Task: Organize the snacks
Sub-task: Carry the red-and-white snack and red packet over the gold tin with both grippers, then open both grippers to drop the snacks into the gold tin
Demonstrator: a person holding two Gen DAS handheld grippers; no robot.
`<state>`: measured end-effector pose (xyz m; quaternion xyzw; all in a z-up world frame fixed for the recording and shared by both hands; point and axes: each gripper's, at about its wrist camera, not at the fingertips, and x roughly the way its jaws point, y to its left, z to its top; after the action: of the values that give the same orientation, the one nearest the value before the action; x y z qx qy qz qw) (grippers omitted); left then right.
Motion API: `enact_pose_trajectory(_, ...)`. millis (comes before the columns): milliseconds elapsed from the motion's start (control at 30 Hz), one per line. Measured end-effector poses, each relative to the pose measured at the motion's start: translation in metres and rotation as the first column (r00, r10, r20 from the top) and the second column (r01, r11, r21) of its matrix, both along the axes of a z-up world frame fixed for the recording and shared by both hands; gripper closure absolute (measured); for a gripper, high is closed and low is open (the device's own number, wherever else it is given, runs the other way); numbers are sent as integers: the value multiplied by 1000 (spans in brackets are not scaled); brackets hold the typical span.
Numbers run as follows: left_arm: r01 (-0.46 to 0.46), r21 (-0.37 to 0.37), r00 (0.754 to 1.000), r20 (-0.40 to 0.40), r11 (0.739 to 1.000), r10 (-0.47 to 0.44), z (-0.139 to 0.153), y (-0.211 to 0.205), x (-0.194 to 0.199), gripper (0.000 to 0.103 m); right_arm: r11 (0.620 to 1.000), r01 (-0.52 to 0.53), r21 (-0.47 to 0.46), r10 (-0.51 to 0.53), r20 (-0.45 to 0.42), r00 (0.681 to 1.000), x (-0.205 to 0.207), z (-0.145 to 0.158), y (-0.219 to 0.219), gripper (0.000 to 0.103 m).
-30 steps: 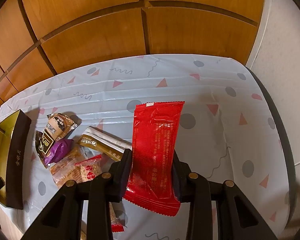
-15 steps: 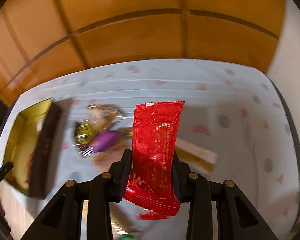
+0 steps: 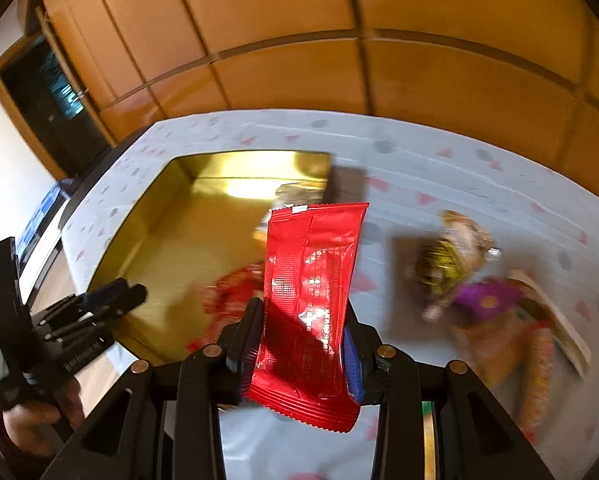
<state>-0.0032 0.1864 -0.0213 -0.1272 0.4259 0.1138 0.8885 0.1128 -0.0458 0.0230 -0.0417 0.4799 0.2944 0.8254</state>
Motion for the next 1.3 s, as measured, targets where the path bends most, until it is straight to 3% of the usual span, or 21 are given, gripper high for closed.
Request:
enact_pose_trajectory(200,-11,-16,1000,4,1000,11,-2,7,-2,66,1000,-6,4,6,-40,999,5,-10,42,66)
enact_pose_trajectory(467,-25,-37,1000,7,999,25,-4,15,-3,67,1000,22,-12,-23,-69,997,21,-22,64,65)
enact_pose_trajectory(733,-25,-30,1000,6,999,25,-5,12,-4,66,998,39,-47,-41,-53,998,17,-27,57,65)
enact_pose_trajectory(1300,51,21,998,37,998,-52,10,-18,-7,66,989,107,-103,-97,98,991,-25,-4,-4,32)
